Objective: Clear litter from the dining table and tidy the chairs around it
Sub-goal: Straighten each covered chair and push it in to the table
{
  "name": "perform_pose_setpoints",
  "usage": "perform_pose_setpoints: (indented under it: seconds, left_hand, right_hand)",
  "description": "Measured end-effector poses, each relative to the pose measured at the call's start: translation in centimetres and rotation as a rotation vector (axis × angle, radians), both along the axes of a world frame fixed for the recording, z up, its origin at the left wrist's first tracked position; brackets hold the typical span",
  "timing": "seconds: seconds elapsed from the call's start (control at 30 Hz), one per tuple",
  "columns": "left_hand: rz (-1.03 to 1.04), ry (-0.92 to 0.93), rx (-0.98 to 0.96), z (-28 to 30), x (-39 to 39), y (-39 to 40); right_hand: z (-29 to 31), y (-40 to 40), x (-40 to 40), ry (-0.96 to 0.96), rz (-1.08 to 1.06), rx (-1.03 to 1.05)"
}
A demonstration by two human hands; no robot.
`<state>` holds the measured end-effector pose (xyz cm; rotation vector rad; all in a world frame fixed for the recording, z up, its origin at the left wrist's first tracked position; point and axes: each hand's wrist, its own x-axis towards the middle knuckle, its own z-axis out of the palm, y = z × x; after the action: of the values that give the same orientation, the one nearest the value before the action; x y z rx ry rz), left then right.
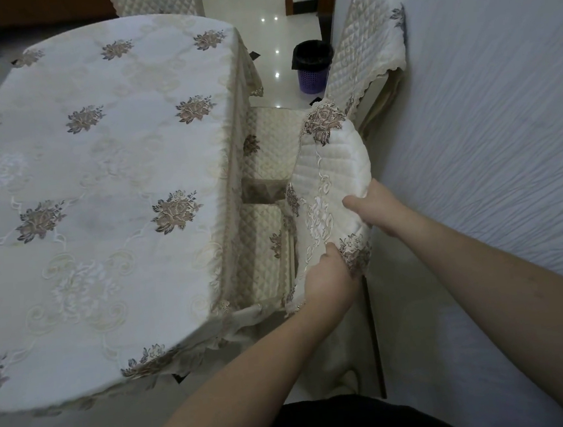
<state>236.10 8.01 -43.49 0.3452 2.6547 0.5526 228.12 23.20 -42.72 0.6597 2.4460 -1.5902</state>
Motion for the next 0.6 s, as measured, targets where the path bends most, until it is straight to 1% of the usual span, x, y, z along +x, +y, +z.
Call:
perform_pose_setpoints:
  seconds: [0.27, 0.6]
  left_hand:
    - [0.019, 0.018, -0.01, -0.63, 0.03, 0.32]
    - [-0.007, 0.041, -0.025, -0.87, -0.33, 0.49]
  right_hand:
    - [0.14, 0.34, -0.18, -0.011, 0.032, -0.051]
    - [-0.03, 0.77, -0.56, -0.041, 0.059, 0.009]
